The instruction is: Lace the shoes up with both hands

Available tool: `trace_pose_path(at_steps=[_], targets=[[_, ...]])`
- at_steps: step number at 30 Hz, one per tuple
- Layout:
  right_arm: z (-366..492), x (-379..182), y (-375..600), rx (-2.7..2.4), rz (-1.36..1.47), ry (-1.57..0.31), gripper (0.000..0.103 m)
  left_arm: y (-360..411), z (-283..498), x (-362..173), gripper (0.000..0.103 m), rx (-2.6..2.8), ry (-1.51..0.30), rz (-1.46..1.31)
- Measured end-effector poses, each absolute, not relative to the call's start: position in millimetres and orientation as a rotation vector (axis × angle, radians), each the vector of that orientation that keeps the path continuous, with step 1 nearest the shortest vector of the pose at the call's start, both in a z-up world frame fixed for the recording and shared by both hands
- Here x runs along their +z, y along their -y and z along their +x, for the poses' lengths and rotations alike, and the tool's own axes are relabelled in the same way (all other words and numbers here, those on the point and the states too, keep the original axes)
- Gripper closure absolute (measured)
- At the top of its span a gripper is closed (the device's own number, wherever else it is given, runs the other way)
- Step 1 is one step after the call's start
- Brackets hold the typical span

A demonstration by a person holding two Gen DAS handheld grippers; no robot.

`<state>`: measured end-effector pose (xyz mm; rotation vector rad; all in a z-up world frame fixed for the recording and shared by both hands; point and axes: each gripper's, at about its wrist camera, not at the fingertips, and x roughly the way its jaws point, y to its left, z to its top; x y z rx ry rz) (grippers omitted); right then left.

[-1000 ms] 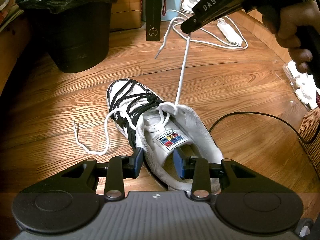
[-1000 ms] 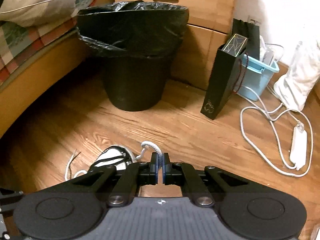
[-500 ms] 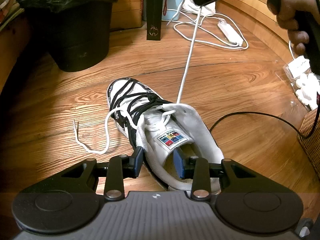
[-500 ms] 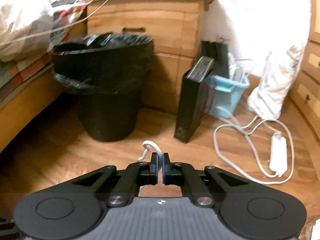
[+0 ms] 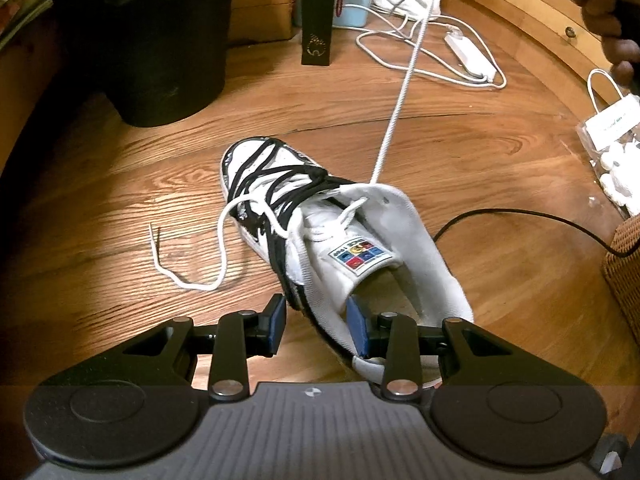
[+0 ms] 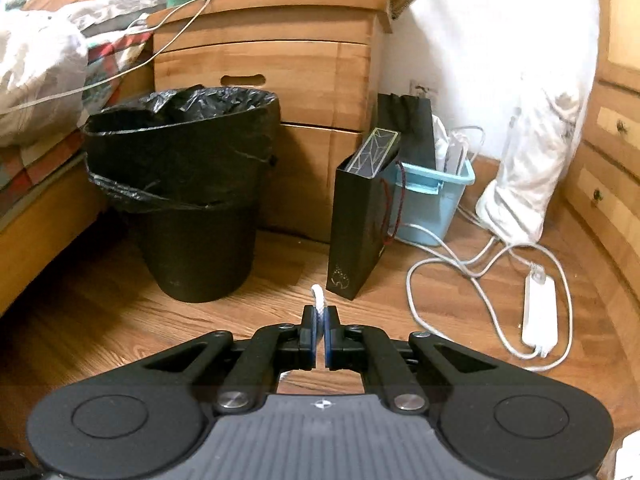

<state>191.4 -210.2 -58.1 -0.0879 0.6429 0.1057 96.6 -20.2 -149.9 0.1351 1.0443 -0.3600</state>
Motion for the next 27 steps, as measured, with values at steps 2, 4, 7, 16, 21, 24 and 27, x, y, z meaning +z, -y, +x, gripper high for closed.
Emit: trace_pose_path(at_steps=[2, 4, 7, 16, 21, 24, 27], targets=[[191, -58, 213, 0.106, -0.072, -0.651, 0.099, 18, 98, -149, 0.065, -0.353, -1.04, 0.12], [188, -57, 214, 0.11, -0.079, -0.646, 0.099, 15, 99, -148, 0.065, -0.345, -1.035, 0.103], [185, -54, 217, 0.112, -0.079, -0.639, 0.099, 6, 101, -145, 0.065, -0.343, -1.026, 0.016], [181, -65, 222, 0.122, -0.058, -0.675, 0.099, -66, 118, -152, 0.066, -0.233, -0.963, -0.607], [180, -75, 227, 0.147, 0.019, -0.725, 0.098, -91, 138, -187, 0.066, -0.151, -0.977, -0.88], [180, -77, 232, 0.158, 0.07, -0.745, 0.098, -92, 147, -197, 0.066, -0.145, -0.988, -0.935], [178, -75, 230, 0.169, 0.048, -0.737, 0.098, -89, 155, -212, 0.066, -0.143, -1.019, -0.972]])
